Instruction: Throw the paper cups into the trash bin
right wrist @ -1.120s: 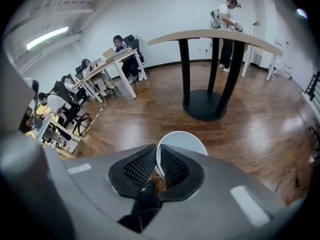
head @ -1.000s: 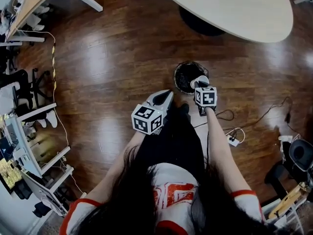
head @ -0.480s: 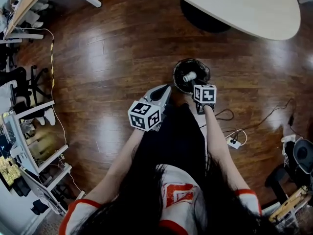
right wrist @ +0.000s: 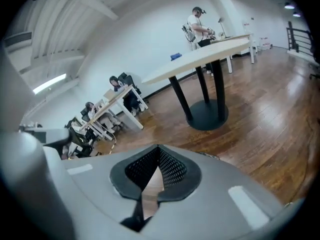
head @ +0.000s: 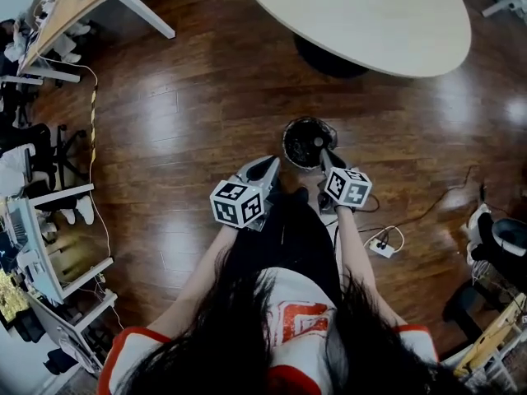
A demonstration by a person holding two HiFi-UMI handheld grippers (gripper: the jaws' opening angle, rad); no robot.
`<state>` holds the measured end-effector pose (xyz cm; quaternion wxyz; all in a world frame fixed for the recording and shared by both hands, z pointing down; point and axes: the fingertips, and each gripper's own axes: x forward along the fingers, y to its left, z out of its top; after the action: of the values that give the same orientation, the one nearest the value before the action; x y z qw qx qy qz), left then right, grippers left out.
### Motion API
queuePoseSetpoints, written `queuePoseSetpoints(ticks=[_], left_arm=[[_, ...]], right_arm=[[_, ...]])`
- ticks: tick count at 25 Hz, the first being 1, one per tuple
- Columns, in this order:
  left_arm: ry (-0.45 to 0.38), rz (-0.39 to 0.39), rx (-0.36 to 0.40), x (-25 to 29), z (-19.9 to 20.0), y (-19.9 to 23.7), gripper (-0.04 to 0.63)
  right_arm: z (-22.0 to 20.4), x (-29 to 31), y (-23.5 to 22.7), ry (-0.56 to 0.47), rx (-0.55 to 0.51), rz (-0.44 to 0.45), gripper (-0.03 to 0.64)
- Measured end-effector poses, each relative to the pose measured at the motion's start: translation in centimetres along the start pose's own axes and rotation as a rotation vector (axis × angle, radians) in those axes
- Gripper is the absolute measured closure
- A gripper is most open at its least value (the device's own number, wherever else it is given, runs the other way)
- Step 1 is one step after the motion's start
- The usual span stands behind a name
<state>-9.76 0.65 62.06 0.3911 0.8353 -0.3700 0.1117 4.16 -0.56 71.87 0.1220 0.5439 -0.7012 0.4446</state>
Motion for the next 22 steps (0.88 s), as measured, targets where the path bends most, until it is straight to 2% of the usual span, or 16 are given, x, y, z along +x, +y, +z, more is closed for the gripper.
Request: queuePoseSetpoints(ticks=[7,15,22], left_arm=[[-0.052,-0.063,0.023,0.0,3.1,-3.7,0.595],[-0.143,-0.151,0.062,-0.8,9.0,-8.1,0.595],[-0.171,-0.182,0.065,-1.4,10.9,-9.3,0.595]], right_arm=[[6.1,-6.2,4.4,-0.202,0.088,0.075,0.615],[11.7,-11.3,7.9,-0.342,0.086,0.127,0.615],[14.1,-13.1,9.4,-0.404,0.11,0.159,0.615]])
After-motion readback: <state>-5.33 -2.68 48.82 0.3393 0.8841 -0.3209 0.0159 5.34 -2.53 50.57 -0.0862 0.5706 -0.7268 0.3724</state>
